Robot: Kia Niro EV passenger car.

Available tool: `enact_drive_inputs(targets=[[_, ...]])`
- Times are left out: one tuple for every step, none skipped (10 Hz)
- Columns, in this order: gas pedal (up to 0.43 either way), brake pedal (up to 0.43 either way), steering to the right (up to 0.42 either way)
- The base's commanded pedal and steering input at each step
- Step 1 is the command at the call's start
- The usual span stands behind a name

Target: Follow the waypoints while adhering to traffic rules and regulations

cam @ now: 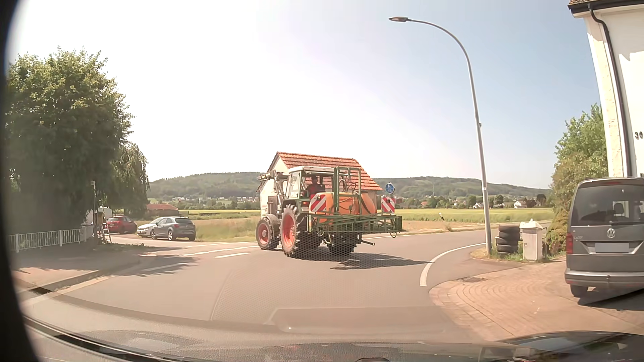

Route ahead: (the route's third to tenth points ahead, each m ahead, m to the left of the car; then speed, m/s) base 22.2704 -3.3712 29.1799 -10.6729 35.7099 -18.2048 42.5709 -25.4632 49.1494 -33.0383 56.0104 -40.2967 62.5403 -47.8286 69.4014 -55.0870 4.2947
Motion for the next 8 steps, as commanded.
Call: enact_drive_inputs(targets=[[0.138, 0.0, 0.025], [0.13, 0.0, 0.025], [0.13, 0.0, 0.025], [0.13, 0.0, 0.025], [0.13, 0.0, 0.025], [0.13, 0.0, 0.026], [0.13, 0.0, 0.027], [0.13, 0.0, 0.029]])
